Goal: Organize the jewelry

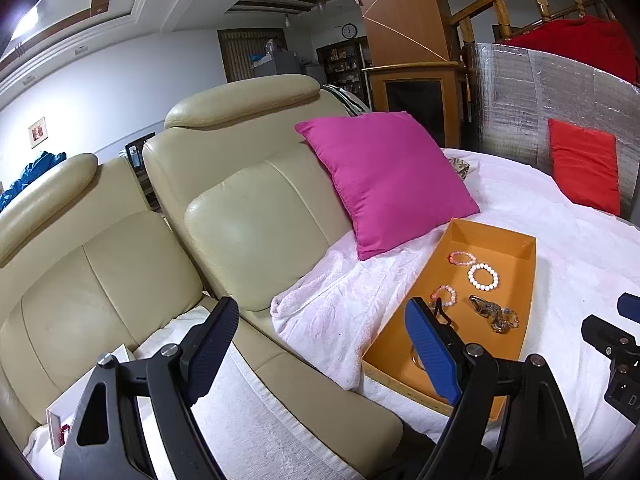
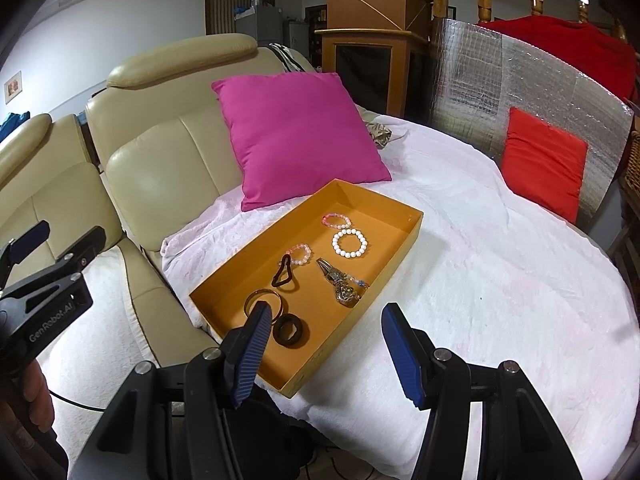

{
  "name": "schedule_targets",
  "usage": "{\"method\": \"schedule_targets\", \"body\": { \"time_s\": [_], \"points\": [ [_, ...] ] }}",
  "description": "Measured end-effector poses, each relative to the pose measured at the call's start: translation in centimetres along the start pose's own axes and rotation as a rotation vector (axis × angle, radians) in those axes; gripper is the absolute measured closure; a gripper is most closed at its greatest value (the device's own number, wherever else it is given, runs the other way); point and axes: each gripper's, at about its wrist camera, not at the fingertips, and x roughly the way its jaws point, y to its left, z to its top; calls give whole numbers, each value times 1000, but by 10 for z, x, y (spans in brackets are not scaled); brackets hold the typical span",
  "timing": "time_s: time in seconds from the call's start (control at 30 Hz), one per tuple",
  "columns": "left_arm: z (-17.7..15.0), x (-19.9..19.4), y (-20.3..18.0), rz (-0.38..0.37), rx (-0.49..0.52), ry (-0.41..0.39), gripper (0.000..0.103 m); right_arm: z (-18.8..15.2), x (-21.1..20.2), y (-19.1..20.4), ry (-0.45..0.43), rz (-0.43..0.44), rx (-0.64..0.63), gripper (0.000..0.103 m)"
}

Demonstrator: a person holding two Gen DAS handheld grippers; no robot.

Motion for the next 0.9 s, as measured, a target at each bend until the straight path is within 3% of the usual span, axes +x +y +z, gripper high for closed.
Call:
{"method": "schedule_targets", "body": {
  "time_s": [0.9],
  "points": [
    [3, 33, 6, -13, 13, 38, 18, 12, 42, 21, 53, -11, -22, 42]
  ]
}}
